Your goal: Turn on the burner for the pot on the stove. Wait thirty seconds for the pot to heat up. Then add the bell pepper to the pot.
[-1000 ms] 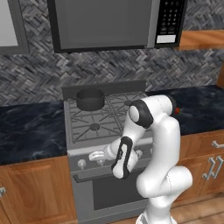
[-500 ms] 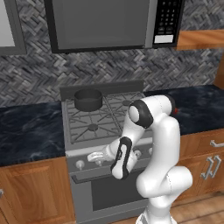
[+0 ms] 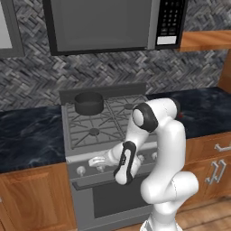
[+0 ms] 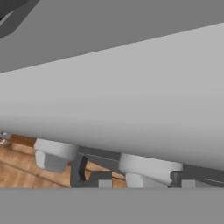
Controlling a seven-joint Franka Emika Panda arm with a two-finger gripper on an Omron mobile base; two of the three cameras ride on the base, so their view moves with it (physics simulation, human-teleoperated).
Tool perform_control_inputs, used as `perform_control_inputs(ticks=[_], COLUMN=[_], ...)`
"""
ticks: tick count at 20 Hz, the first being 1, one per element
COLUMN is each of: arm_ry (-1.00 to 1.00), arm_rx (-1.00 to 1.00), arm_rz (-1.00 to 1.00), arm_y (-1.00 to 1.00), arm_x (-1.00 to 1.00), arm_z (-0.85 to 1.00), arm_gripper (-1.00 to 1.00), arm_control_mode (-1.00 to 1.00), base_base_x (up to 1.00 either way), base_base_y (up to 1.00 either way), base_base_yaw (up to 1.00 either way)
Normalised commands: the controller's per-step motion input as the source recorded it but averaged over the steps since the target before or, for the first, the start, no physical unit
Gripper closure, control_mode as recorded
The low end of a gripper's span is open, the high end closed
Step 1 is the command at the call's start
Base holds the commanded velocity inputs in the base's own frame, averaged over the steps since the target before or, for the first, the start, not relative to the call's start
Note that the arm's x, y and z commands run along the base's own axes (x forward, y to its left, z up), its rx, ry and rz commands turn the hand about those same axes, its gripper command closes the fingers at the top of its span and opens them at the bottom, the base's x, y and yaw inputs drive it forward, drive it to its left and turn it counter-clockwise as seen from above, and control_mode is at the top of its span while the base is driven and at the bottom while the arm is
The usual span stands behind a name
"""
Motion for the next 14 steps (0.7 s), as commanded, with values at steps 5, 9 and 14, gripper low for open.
perform_control_inputs(ticks=[5, 9, 14], arm_ry=[-0.18, -0.17, -0.09], arm_rx=[0.0, -0.01, -0.01], arm_rz=[0.0, 0.0, 0.0], arm_y=[1.0, 1.0, 1.0], arm_x=[-0.48, -0.54, -0.57], arm_z=[0.0, 0.0, 0.02], arm_gripper=[1.0, 1.0, 1.0], arm_control_mode=[-1.0, -1.0, -1.0], base_base_x=[0.0, 0.0, 0.0], base_base_y=[0.0, 0.0, 0.0], base_base_yaw=[0.0, 0.0, 0.0])
